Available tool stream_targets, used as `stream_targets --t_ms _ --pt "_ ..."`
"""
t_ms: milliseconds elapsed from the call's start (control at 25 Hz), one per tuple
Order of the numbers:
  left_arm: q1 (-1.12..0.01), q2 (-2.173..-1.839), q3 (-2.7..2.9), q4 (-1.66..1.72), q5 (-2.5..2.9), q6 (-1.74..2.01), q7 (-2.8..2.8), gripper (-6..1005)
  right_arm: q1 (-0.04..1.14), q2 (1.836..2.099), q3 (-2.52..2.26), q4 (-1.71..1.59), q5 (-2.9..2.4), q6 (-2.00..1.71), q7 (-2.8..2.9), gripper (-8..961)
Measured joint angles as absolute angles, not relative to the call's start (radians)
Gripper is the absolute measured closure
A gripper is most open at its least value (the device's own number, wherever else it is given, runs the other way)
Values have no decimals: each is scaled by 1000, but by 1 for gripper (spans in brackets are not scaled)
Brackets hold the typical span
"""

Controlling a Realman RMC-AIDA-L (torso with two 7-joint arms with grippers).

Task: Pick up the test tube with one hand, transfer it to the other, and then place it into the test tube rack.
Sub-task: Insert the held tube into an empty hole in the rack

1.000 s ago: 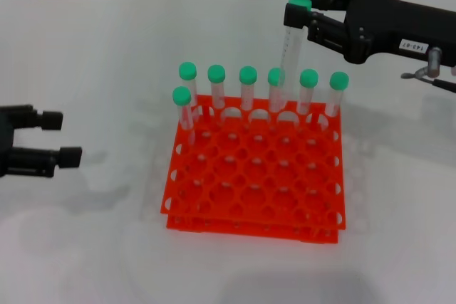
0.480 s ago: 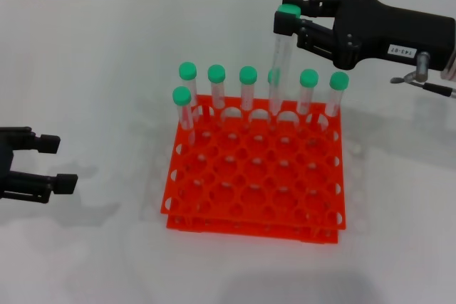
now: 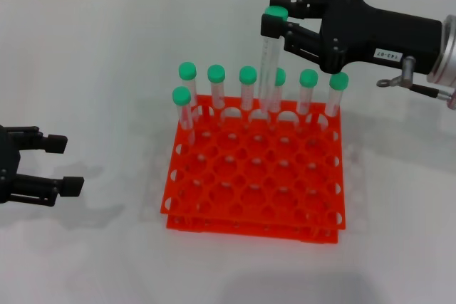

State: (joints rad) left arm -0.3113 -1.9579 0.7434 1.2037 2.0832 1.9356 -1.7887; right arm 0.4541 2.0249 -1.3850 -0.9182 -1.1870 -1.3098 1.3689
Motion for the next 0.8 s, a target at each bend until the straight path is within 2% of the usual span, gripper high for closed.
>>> stream_targets --t_ms 800 --pt "-307 -1970 740 1202 2074 1936 -1760 113 444 2028 -1497 -868 -1094 -1274 1151 679"
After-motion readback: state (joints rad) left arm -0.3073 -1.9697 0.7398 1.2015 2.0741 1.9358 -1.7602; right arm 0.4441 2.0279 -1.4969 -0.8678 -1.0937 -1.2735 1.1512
